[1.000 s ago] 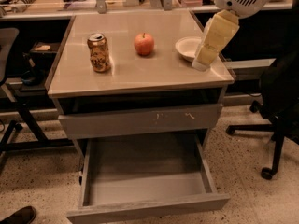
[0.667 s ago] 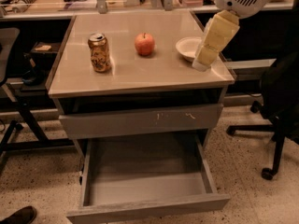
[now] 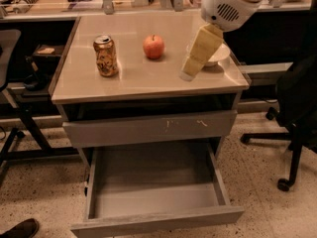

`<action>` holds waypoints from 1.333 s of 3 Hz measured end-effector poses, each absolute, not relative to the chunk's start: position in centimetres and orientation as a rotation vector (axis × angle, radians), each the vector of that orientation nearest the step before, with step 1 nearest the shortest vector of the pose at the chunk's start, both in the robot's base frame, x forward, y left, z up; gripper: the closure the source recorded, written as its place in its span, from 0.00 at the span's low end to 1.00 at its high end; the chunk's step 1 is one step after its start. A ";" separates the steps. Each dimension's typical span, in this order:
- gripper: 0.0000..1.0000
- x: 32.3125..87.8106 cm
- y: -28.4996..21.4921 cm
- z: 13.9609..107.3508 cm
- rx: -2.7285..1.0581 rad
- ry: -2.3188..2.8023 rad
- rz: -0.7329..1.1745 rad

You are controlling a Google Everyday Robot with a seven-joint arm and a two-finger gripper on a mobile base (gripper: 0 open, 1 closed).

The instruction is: Place orange can into middle drawer

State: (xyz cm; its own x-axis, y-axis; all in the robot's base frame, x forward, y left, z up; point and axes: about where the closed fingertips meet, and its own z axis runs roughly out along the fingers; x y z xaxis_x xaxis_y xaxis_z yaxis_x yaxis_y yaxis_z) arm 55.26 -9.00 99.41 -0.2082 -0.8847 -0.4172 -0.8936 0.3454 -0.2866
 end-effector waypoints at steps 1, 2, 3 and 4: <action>0.00 56.6 -6.8 98.5 -1.548 2.063 0.069; 0.00 56.6 -6.8 98.5 -1.548 2.063 0.069; 0.00 57.8 -6.0 97.9 -1.505 2.039 0.053; 0.00 60.7 -4.3 96.7 -1.447 2.006 0.077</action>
Offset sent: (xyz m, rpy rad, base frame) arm 0.0104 0.0179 -0.0073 0.0327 -0.0051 0.0211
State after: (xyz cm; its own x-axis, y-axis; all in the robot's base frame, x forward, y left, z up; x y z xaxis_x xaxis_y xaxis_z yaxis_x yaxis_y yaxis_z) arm 60.70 -4.28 96.66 -0.1747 -0.8271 -0.5342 -0.8658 0.3874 -0.3167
